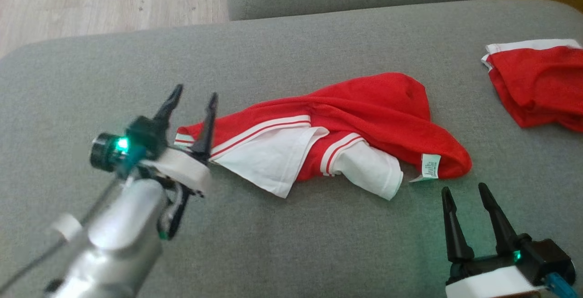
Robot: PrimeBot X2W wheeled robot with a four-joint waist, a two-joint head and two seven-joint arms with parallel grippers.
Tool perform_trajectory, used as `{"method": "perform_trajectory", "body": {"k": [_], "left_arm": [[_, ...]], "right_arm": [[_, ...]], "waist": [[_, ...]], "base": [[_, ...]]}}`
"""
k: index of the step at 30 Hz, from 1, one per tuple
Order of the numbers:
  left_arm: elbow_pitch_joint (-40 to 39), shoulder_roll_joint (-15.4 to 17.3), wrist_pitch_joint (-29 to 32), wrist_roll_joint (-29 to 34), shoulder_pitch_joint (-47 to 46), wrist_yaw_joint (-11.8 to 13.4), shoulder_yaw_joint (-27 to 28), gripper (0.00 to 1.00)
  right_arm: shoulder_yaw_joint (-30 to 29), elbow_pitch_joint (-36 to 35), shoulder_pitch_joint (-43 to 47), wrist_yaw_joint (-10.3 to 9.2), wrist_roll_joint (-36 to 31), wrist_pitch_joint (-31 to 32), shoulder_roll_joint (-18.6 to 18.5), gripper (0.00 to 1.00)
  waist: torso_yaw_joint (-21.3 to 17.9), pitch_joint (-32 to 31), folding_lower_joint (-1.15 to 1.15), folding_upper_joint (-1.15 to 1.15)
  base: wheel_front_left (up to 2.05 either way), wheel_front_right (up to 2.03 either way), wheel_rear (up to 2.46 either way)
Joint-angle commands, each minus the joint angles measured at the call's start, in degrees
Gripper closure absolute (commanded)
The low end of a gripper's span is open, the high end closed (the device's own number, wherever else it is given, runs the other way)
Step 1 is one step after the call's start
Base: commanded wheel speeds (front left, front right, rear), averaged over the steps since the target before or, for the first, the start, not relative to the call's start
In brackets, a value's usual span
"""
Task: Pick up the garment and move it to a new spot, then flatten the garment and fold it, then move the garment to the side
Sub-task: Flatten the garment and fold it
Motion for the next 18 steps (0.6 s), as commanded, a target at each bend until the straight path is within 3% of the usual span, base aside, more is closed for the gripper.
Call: {"method": "perform_trajectory", "body": {"k": [1,3,7,13,18], "left_arm": [[-3.2,1.2,-0.6,2.2,1.7,1.5,2.9,0.0],[-6.8,-0.1,-0.6,5.9,6.4,2.9,3.1,0.0],[-8.6,-3.2,-0.6,11.9,12.4,1.0,-1.5,0.0],[-1.7,-8.0,-0.6,16.7,12.4,-1.4,-6.7,0.0],[3.3,-10.0,-0.6,18.9,10.0,0.1,-6.8,0.0]], "right_arm": [[1.2,-1.7,-1.7,-0.05,-0.4,-0.6,-0.9,0.0],[1.1,-1.7,-1.8,-0.05,-0.4,-0.6,-0.8,0.0],[1.5,-1.4,-1.9,-0.05,-0.4,-0.6,-1.1,0.0],[2.5,-1.2,-2.5,-0.05,-0.2,-0.6,-1.7,0.0],[2.8,-1.3,-2.4,-0.05,0.0,-0.6,-2.4,0.0]], "waist": [[0.1,0.3,-0.01,0.0],[0.3,0.4,-0.01,0.0],[0.6,0.4,-0.01,0.0],[0.3,0.4,-0.01,0.0],[-0.4,0.6,-0.01,0.0]], "base": [[0.0,0.0,0.0],[0.0,0.0,0.0],[0.0,0.0,0.0],[0.0,0.0,0.0],[0.0,0.0,0.0]]}}
